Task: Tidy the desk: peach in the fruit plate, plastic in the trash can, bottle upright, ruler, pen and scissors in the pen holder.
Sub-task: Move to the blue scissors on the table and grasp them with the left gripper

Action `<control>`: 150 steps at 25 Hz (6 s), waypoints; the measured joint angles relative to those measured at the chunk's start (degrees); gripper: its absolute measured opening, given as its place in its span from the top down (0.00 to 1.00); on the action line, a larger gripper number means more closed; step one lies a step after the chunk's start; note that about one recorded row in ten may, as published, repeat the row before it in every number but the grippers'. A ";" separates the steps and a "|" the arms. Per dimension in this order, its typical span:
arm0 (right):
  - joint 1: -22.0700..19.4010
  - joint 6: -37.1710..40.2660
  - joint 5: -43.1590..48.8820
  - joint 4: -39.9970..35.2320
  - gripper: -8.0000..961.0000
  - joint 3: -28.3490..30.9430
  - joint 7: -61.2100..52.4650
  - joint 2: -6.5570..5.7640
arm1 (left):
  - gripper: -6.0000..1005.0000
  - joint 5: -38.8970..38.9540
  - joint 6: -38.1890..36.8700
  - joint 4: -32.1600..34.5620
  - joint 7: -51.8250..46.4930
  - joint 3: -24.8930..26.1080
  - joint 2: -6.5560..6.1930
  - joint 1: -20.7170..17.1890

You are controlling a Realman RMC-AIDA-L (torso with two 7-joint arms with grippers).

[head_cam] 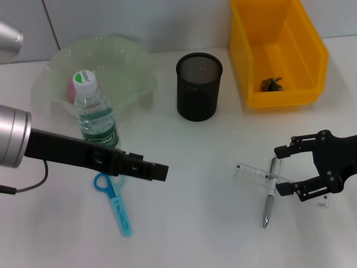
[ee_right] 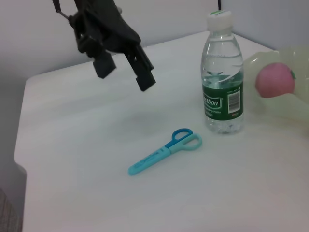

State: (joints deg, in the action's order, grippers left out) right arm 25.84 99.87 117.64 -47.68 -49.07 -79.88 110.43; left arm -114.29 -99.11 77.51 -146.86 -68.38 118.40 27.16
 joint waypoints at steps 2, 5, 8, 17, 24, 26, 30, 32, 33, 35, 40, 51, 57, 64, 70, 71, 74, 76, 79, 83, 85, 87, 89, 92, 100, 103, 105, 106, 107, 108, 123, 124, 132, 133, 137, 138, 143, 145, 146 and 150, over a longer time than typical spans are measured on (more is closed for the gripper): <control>0.00 0.16 0.61 0.00 0.19 -0.06 -1.19 0.12 | 0.17 0.24 -1.06 0.51 5.23 0.22 -0.05 0.52; 0.16 0.32 1.86 -0.13 0.19 0.08 -4.58 0.42 | 0.17 -0.51 -3.08 0.61 15.68 0.60 -0.28 2.50; 0.64 -0.09 2.95 0.16 0.19 0.04 -8.96 0.58 | 0.17 -5.31 -4.38 0.25 27.51 0.99 -0.32 5.62; 1.88 0.11 3.66 0.01 0.19 0.13 -21.29 1.00 | 0.17 -23.12 -6.34 0.47 43.75 -6.17 0.16 13.23; 2.80 -0.55 3.66 0.31 0.20 0.49 -27.09 1.55 | 0.17 -27.51 -7.79 5.10 52.22 -12.98 0.33 13.32; 3.12 -1.24 3.66 0.44 0.20 0.32 -28.23 1.61 | 0.17 -28.59 -7.94 6.18 56.92 -14.16 0.31 13.27; 4.57 -1.99 3.66 2.50 0.20 0.36 -29.55 1.27 | 0.17 -30.48 -6.68 6.68 64.01 -15.98 0.31 13.41; 5.52 -2.04 3.86 3.70 0.20 0.13 -30.52 0.85 | 0.17 -30.83 -6.13 6.56 67.48 -16.35 0.31 13.81; 5.98 -1.97 4.25 4.13 0.20 0.04 -31.06 0.69 | 0.18 -30.79 -5.90 6.18 69.04 -16.57 0.25 14.21; 6.73 -1.70 6.01 4.48 0.20 0.05 -31.94 0.59 | 0.18 -30.79 -5.90 6.18 69.04 -16.57 0.25 14.21; 7.57 -1.85 8.48 4.62 0.20 0.46 -32.64 0.73 | 0.18 -30.47 -5.32 4.81 71.59 -16.99 0.14 15.19; 6.92 -2.01 8.67 4.37 0.20 1.63 -33.27 0.42 | 0.18 -34.31 8.29 -0.15 82.75 -27.16 0.56 14.24; 5.93 -2.21 8.76 4.41 0.20 2.01 -33.31 0.31 | 0.18 -36.05 9.69 -2.42 83.21 -29.79 0.66 14.38; 5.89 -2.48 8.82 4.43 0.20 1.98 -32.91 0.24 | 0.18 -36.53 10.71 -3.41 83.85 -32.36 0.69 14.25; 5.89 -2.94 8.84 4.56 0.21 1.78 -32.18 0.47 | 0.19 -35.86 10.70 -3.96 84.63 -33.93 0.69 14.16; 5.89 -3.06 8.84 4.58 0.21 1.67 -32.17 0.50 | 0.19 -35.77 10.72 -4.17 84.79 -34.12 0.69 14.13; 5.89 -3.12 8.84 4.62 0.21 1.50 -32.13 0.53 | 0.19 -35.68 10.75 -4.65 85.14 -34.37 0.69 14.12; 5.84 -3.13 8.84 4.62 0.21 1.70 -32.04 0.56 | 0.19 -35.50 10.95 -5.01 85.80 -34.55 0.69 14.20; 5.75 -3.19 8.84 4.73 0.21 1.83 -32.00 0.62 | 0.19 -35.41 11.15 -5.22 86.29 -34.70 0.69 14.19; 5.49 -3.65 8.84 4.89 0.21 1.87 -31.91 0.85 | 0.19 -35.39 12.40 -6.23 86.66 -35.75 0.67 14.32; 5.41 -3.77 8.84 4.90 0.21 1.88 -31.84 0.91 | 0.20 -35.39 12.40 -6.23 86.66 -35.75 0.67 14.32; 5.29 -3.88 8.84 5.06 0.21 1.88 -31.62 0.98 | 0.20 -35.29 13.28 -7.16 87.27 -36.21 0.62 14.59; 5.24 -3.92 8.84 5.19 0.21 1.91 -31.43 1.00 | 0.20 -35.23 13.37 -7.46 87.39 -36.22 0.61 14.70; 5.24 -3.95 8.84 5.24 0.21 1.96 -31.39 1.02 | 0.20 -35.11 13.49 -7.82 87.50 -36.21 0.60 14.86; 5.27 -4.52 8.84 5.38 0.21 1.97 -31.30 0.95 | 0.21 -34.68 13.61 -8.73 87.29 -36.70 0.68 15.64; 5.24 -4.56 8.83 5.46 0.21 1.94 -31.19 0.92 | 0.21 -34.59 13.81 -9.37 87.28 -36.74 0.69 15.97; 5.20 -4.57 8.83 5.52 0.21 1.94 -31.09 0.92 | 0.21 -34.51 13.85 -9.49 87.27 -36.83 0.69 16.09; 5.16 -4.62 8.83 5.56 0.21 1.95 -30.97 0.92 | 0.21 -34.49 13.86 -9.57 87.27 -36.98 0.69 16.21; 5.16 -4.62 8.83 5.56 0.21 1.95 -30.97 0.92 | 0.21 -34.49 13.86 -9.57 87.27 -36.98 0.69 16.21; 5.13 -4.64 8.83 5.58 0.21 1.96 -30.95 0.92 | 0.21 -34.49 13.88 -9.65 87.27 -37.02 0.69 16.28; 4.77 -4.63 8.83 5.58 0.22 1.97 -30.87 1.01 | 0.33 -34.05 14.22 -10.88 87.17 -37.56 0.69 17.13; 4.77 -4.63 8.83 5.58 0.22 1.97 -30.87 1.01 | 0.33 -34.05 14.22 -10.88 87.17 -37.56 0.69 17.13; 4.74 -4.59 8.83 5.58 0.22 1.96 -30.86 1.12 | 0.48 -34.12 14.21 -10.62 86.61 -38.39 0.69 17.25; 4.74 -4.59 8.83 5.58 0.22 1.96 -30.86 1.12 | 0.48 -34.12 14.21 -10.62 86.61 -38.39 0.69 17.25; 4.74 -4.59 8.83 5.59 0.22 1.96 -30.86 1.12 | 0.51 -34.13 14.21 -10.92 86.57 -38.82 0.69 17.86; 4.75 -4.59 8.83 5.58 0.22 1.96 -30.86 1.11 | 0.52 -34.13 14.21 -10.92 86.57 -38.82 0.69 17.86; 4.66 -4.59 8.83 5.58 0.22 1.96 -30.86 1.10 | 0.53 -34.13 14.21 -11.46 86.24 -39.02 0.69 18.39; 4.64 -4.59 8.83 5.58 0.22 1.96 -30.86 1.10 | 0.53 -34.13 14.21 -11.71 86.15 -39.08 0.69 18.54; 4.58 -4.59 8.83 5.58 0.22 1.96 -30.86 1.10 | 0.53 -34.13 14.21 -11.78 86.08 -39.20 0.69 18.78; 4.52 -4.59 8.83 5.60 0.22 1.97 -30.85 1.10 | 0.53 -34.09 14.21 -11.77 86.05 -39.20 0.69 18.94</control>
State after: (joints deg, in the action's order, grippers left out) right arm 30.36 95.27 126.47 -42.08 -47.11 -110.73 111.53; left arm -148.38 -84.90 65.74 -60.81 -107.58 119.09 46.10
